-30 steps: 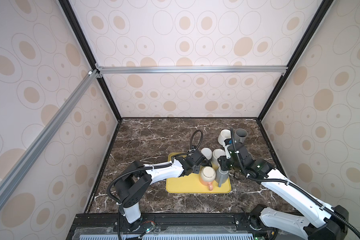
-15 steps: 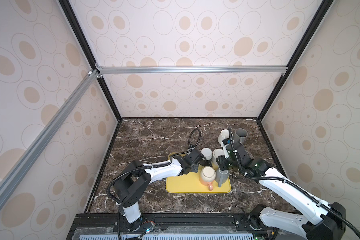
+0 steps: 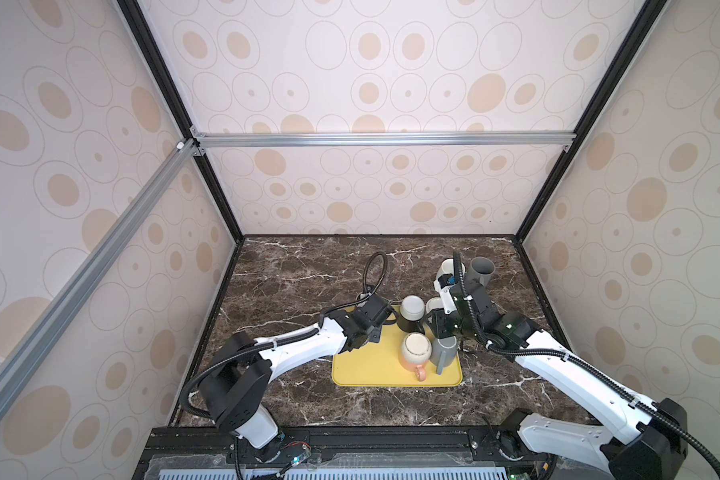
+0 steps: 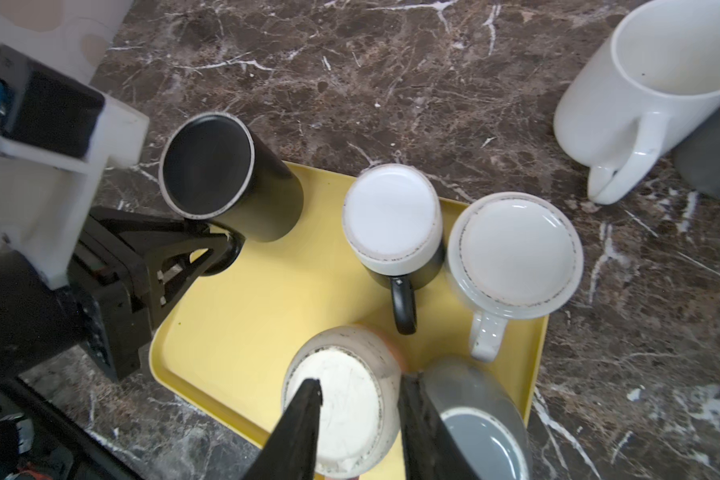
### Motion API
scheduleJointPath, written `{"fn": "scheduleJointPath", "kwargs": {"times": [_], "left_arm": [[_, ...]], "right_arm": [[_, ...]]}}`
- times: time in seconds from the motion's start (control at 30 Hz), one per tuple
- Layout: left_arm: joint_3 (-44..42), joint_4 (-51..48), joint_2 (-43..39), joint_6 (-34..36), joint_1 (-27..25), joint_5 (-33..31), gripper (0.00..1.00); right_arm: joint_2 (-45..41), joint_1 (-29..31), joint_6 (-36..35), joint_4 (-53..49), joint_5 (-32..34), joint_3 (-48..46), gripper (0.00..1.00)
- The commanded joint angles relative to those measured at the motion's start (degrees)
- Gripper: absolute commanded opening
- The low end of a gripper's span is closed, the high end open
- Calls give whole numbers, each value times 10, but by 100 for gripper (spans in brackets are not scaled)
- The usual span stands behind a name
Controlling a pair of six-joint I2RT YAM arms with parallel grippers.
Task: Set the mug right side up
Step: 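Lift the black mug up and tilt it toward the right gripper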
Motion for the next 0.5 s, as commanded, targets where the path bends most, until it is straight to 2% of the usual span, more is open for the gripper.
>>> {"fn": "scheduleJointPath", "kwargs": {"times": [0.0,0.13,0.27,0.37,0.47], "left_arm": [[20,39,-79,44,11,-66,0],[-1,112,-157,54,23,-28,0],[-74,278,-241,33,43,74,0],[-155,458,-285,-58,78,178,0],[-207,585,-293,-149,98,240,0]], "right_arm": [[-8,-4,-7,29,-56,16,36],[-8,-4,12,68,-111,19,37],[-8,-4,64,150,-187,11,41],[-6,-5,110,208,-229,8,43],[-10,-19,146,255,-269,7,44]]}}
